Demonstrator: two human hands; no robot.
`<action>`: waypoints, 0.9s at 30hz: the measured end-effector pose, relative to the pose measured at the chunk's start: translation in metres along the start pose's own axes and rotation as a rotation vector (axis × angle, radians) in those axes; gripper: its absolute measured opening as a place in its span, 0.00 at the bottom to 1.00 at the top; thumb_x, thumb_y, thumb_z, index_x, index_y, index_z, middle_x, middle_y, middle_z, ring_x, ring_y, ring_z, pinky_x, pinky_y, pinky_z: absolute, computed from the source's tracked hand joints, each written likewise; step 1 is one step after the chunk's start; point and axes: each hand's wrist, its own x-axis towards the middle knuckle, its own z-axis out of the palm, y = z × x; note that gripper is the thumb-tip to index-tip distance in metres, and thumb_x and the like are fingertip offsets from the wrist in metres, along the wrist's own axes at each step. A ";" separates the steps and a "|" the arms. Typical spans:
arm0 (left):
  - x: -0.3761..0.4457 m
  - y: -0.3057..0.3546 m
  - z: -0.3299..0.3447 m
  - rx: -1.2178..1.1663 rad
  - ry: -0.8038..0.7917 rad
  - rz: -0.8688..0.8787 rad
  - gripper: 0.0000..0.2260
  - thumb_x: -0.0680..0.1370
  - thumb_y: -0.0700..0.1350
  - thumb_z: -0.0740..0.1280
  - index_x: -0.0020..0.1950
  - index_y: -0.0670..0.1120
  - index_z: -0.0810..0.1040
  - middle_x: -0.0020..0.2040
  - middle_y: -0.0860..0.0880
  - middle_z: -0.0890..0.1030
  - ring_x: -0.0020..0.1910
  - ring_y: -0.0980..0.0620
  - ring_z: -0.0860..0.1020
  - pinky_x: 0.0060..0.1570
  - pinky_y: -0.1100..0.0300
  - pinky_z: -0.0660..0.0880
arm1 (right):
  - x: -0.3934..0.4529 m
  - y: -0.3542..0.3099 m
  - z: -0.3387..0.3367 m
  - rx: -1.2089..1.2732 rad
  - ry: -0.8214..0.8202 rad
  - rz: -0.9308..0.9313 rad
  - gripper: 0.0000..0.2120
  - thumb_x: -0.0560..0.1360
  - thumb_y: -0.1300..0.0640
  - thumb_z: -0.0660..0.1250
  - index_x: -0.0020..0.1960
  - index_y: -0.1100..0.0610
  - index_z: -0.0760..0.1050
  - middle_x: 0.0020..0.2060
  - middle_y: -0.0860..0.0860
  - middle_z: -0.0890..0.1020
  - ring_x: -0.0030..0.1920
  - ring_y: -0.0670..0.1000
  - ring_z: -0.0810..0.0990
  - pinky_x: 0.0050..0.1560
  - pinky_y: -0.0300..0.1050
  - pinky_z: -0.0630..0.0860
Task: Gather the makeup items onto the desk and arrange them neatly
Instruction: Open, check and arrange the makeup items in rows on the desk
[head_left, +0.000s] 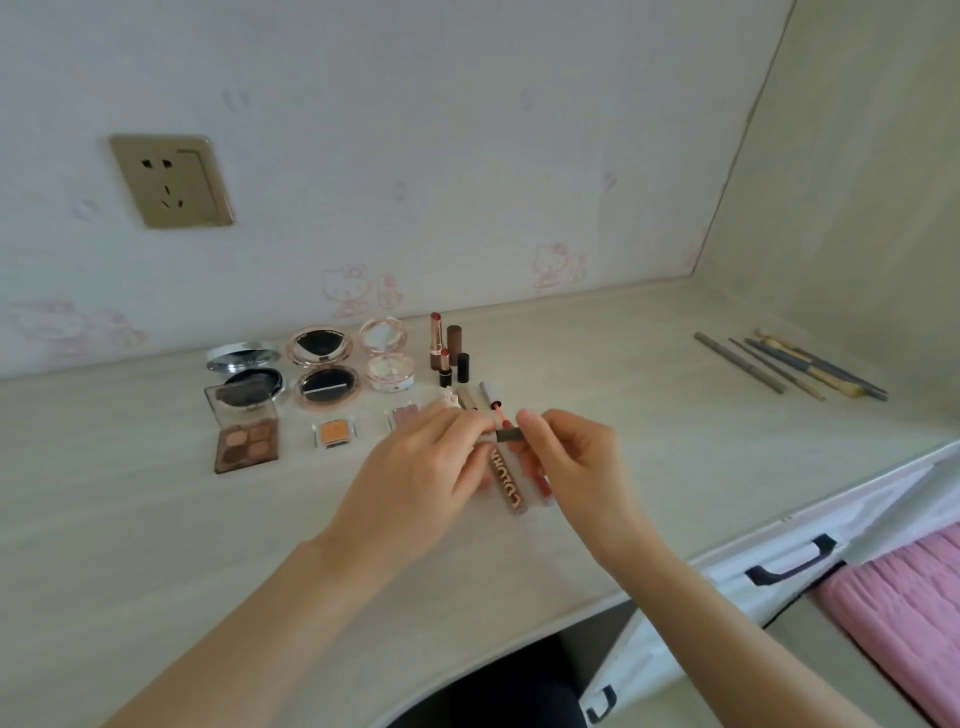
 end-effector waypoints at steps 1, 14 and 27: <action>-0.004 -0.002 0.001 -0.001 0.014 0.003 0.10 0.78 0.46 0.61 0.53 0.43 0.78 0.45 0.50 0.79 0.44 0.50 0.78 0.38 0.54 0.78 | -0.003 0.001 0.003 0.030 0.005 -0.014 0.20 0.78 0.52 0.64 0.30 0.59 0.75 0.23 0.49 0.75 0.26 0.45 0.68 0.30 0.41 0.66; -0.023 -0.016 0.006 0.011 0.084 0.066 0.06 0.79 0.51 0.63 0.46 0.50 0.70 0.36 0.54 0.80 0.32 0.53 0.78 0.23 0.57 0.73 | -0.012 0.020 0.016 -0.005 -0.057 -0.110 0.10 0.76 0.59 0.67 0.37 0.51 0.79 0.28 0.39 0.78 0.32 0.42 0.74 0.38 0.34 0.67; -0.026 -0.020 0.009 0.036 -0.148 -0.006 0.17 0.80 0.58 0.54 0.59 0.49 0.74 0.37 0.53 0.82 0.28 0.44 0.78 0.23 0.52 0.74 | -0.017 0.019 0.015 -0.074 -0.135 -0.182 0.10 0.77 0.57 0.66 0.40 0.47 0.78 0.32 0.42 0.78 0.36 0.44 0.75 0.41 0.31 0.68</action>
